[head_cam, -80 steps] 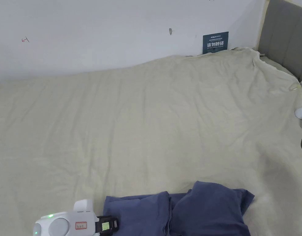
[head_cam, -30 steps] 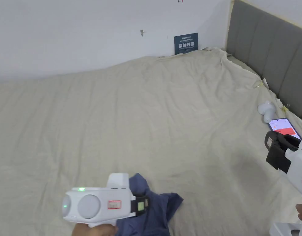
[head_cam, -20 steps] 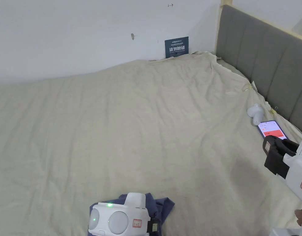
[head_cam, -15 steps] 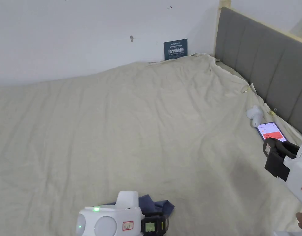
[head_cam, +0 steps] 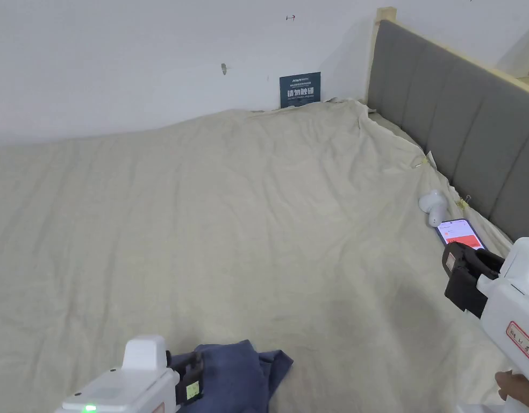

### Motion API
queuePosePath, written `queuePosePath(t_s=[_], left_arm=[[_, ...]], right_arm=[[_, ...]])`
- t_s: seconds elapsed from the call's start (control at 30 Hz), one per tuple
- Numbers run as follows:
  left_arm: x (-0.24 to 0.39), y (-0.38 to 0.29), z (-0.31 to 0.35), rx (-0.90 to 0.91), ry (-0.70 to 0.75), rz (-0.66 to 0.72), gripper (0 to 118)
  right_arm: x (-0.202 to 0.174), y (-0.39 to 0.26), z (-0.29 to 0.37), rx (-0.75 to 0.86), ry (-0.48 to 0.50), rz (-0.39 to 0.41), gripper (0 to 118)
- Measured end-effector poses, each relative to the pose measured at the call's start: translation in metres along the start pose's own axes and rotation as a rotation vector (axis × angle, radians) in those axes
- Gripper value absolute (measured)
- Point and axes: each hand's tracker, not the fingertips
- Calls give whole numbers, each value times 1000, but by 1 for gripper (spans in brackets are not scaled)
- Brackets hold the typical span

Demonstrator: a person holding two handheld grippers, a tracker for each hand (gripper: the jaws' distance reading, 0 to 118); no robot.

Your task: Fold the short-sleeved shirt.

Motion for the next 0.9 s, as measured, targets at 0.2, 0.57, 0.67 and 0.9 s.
queuePosePath(t_s=[0.2, 0.57, 0.67, 0.9], left_arm=[[33, -36, -29, -79, -116, 92, 0], [95, -78, -45, -60, -112, 29, 0], [100, -78, -46, -72, -139, 17, 0], [112, -54, -13, 59, -199, 22, 0]], right_arm=[[11, -1, -3, -1, -5, 7, 0], [14, -2, 3, -11, -25, 15, 0], [15, -2, 4, -7, -25, 9, 0], [2, 5, 8, 4, -3, 49, 0]])
